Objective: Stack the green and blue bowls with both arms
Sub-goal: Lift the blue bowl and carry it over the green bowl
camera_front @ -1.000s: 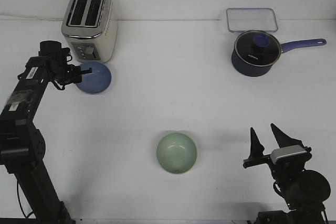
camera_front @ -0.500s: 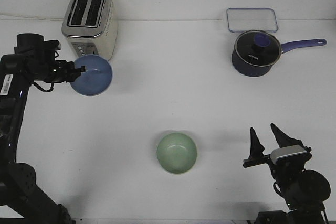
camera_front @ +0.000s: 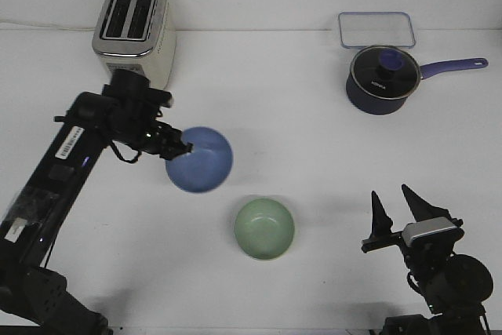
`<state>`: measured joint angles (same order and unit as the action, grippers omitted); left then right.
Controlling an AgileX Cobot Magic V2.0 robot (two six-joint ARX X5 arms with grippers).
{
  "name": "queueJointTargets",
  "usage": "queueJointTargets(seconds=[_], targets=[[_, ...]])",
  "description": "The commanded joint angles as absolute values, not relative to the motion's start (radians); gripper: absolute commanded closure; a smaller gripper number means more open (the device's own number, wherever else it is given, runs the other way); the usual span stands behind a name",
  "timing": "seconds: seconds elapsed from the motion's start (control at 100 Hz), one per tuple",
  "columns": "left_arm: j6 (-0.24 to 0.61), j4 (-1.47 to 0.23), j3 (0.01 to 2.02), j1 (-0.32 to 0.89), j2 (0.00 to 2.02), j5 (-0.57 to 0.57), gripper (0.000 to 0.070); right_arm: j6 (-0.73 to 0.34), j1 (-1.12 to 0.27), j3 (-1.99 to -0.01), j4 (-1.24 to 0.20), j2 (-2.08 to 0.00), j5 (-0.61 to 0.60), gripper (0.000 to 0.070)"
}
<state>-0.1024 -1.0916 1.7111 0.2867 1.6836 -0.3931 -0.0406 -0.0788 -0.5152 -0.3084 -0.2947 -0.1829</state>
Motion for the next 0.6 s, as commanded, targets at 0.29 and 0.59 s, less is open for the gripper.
queueJointTargets(seconds=[0.29,0.59], targets=[[-0.091,-0.976,1.599,0.558,1.713,-0.431,0.0688,-0.037,-0.08,-0.521,-0.299,-0.294,-0.182,0.0279],[-0.093,-0.953,1.599,0.67,1.785,-0.439,0.0688,-0.037,-0.08,-0.521,-0.299,-0.294,-0.183,0.0279]])
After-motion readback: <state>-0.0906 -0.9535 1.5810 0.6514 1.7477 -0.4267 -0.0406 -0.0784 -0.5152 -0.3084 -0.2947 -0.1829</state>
